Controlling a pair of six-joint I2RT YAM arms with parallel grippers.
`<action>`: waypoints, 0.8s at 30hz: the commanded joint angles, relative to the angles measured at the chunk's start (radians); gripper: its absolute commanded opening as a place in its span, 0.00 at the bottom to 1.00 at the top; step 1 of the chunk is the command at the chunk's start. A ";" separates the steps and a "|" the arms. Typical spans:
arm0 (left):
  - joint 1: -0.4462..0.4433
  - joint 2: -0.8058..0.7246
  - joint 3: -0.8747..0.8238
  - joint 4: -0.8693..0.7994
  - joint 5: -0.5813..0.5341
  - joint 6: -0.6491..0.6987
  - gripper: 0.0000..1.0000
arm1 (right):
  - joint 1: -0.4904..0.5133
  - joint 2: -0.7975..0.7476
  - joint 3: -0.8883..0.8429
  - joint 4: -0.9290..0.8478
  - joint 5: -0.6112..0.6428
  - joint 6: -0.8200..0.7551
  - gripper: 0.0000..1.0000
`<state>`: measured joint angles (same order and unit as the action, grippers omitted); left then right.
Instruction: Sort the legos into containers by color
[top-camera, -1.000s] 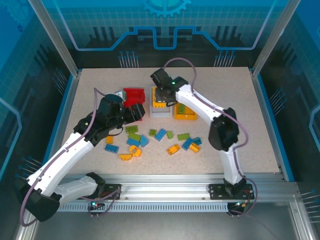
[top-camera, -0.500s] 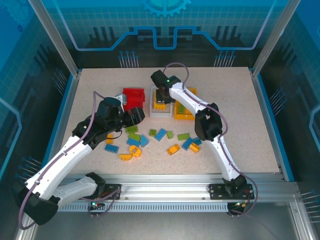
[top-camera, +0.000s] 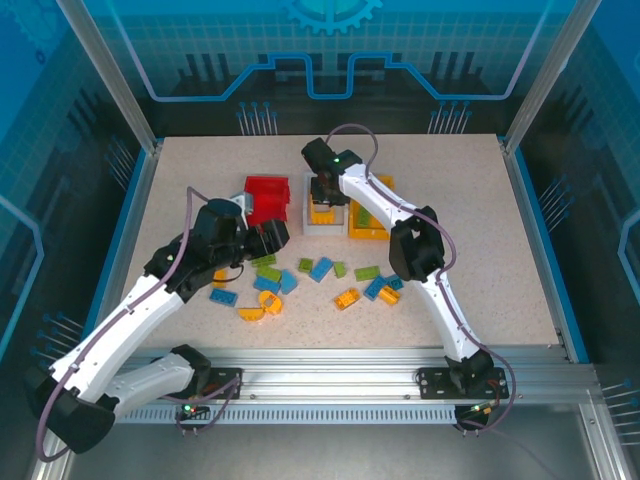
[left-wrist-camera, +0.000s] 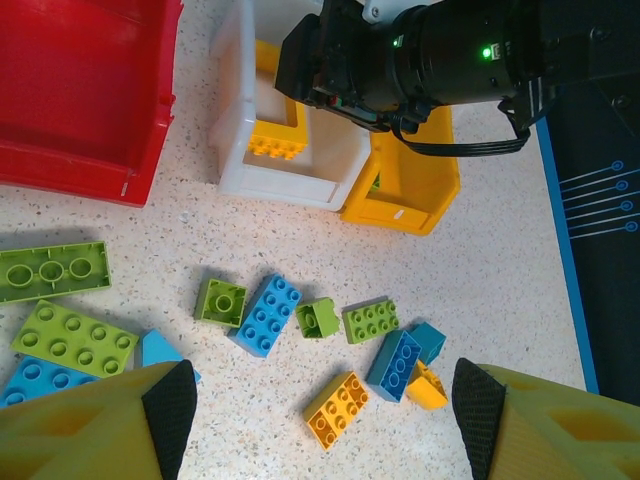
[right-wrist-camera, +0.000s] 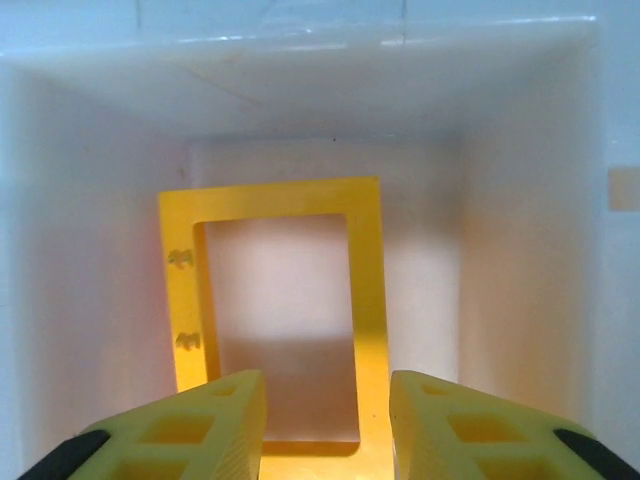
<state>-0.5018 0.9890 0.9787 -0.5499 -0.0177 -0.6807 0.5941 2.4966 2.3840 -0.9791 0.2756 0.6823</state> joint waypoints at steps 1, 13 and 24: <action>0.007 -0.025 -0.017 -0.035 -0.010 -0.005 0.73 | 0.027 -0.119 0.002 0.000 0.015 -0.024 0.40; 0.006 -0.067 -0.049 -0.159 -0.102 -0.036 0.71 | 0.075 -0.492 -0.311 0.138 0.012 -0.002 0.25; 0.021 -0.138 -0.168 -0.298 -0.081 -0.105 0.70 | 0.346 -0.987 -1.044 0.370 0.076 -0.056 0.26</action>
<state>-0.4931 0.8803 0.8490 -0.7750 -0.1078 -0.7437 0.8703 1.5826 1.4635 -0.6827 0.3222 0.6464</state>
